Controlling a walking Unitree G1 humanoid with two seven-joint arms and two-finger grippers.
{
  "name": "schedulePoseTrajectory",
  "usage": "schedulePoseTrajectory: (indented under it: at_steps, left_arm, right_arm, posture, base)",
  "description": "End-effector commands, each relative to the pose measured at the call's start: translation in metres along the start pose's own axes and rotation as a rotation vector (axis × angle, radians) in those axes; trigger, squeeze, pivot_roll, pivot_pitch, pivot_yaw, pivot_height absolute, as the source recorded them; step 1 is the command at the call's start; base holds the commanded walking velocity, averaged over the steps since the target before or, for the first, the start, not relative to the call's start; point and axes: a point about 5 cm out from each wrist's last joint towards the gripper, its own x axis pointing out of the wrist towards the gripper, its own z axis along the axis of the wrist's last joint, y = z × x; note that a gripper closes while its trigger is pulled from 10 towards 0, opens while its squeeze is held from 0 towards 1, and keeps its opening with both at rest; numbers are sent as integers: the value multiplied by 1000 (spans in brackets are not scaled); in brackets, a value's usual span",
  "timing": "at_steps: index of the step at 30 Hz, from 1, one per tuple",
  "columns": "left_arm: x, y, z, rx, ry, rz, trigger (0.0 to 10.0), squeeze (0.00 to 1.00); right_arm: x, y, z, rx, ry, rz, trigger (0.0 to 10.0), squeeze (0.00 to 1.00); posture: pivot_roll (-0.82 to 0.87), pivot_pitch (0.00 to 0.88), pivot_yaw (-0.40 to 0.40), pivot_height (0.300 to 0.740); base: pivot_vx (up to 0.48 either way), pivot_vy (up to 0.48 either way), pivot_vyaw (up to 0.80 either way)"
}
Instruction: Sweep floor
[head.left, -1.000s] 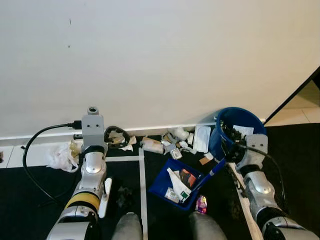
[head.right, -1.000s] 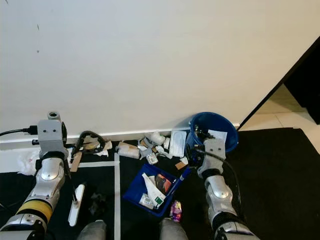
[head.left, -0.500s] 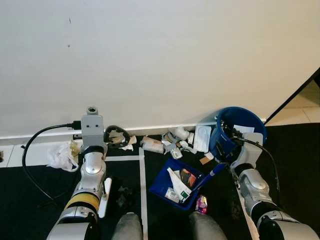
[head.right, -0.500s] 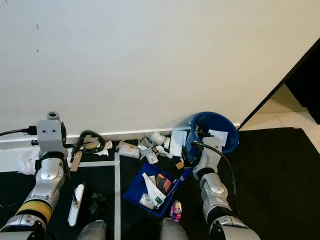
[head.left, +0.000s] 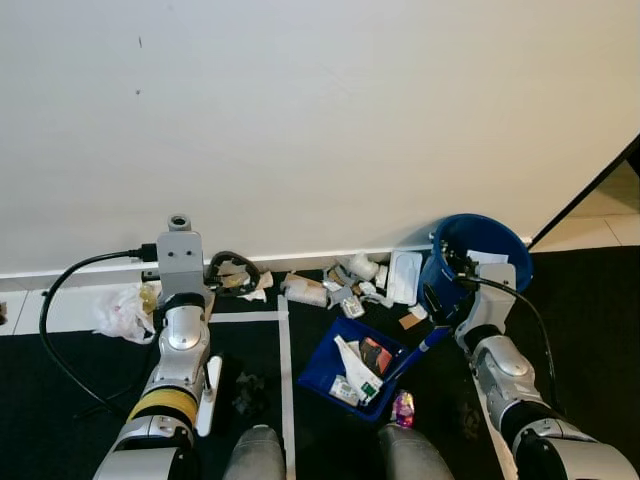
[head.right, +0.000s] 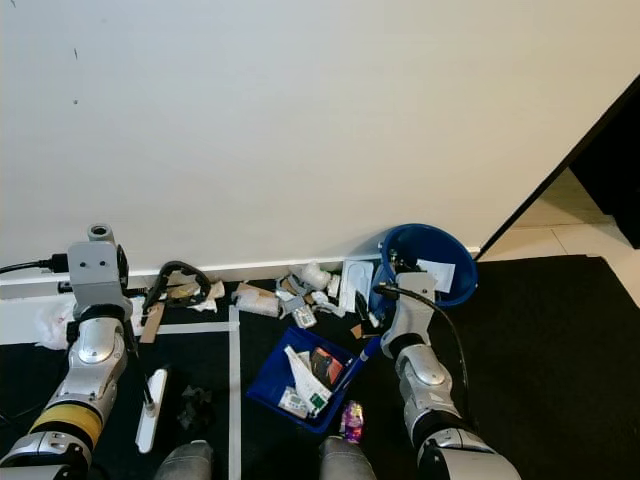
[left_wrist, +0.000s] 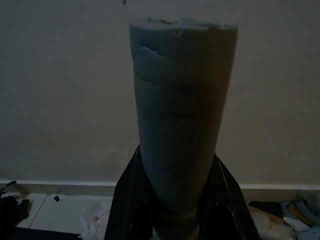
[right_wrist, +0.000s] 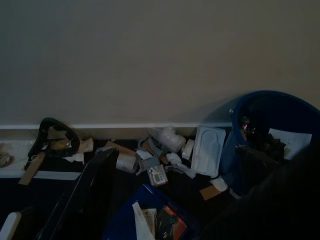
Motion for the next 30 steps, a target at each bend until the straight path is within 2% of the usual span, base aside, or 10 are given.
schedulePoseTrajectory:
  at_steps: [1,3,5,7,8,9,11,12,13,30]
  left_arm:
    - [-5,0,-8,18,36,-6,10000,0]
    - [-5,0,-8,17,36,-7,10000,0]
    - [-4,0,-8,16,38,-7,10000,0]
    - [-4,0,-8,16,38,-7,10000,0]
    - [-4,0,-8,17,40,-6,10000,0]
    - [-4,0,-8,17,41,-6,10000,0]
    - [-4,0,-8,17,41,-6,10000,0]
    - [-4,0,-8,17,42,-6,10000,0]
    - [-4,-1,-8,16,42,-7,10000,0]
    - [-4,-1,-8,14,45,-11,10000,0]
  right_arm:
    - [-1,-4,-2,1,23,-9,10000,0]
    - [-1,-5,-2,1,27,-10,10000,0]
    - [-1,-6,-2,-1,31,-15,7137,0]
    - [-1,-6,-2,-1,31,-15,7137,0]
    - [-1,-6,-2,-2,31,-18,4667,0]
    - [-1,-6,-2,-3,30,-19,3569,0]
    - [-1,-7,-2,-3,30,-21,3569,0]
    - [-1,-7,-2,-2,31,-25,1765,0]
    - [-1,-8,-2,-2,32,-28,1333,0]
    - [-3,-13,-6,-4,68,-45,0,0]
  posture:
    - [121,48,-67,740]
    - [121,48,-67,740]
    - [123,47,-68,740]
    - [123,47,-68,740]
    - [123,47,-68,740]
    - [123,47,-68,740]
    - [123,47,-67,740]
    - [124,45,-69,740]
    - [125,45,-69,740]
    - [126,28,-72,740]
  base:
    - [0,0,0]
    - [0,0,0]
    - [0,0,0]
    - [0,0,0]
    - [0,0,0]
    - [0,0,0]
    - [0,0,0]
    - [0,0,0]
    - [0,0,0]
    - [0,0,0]
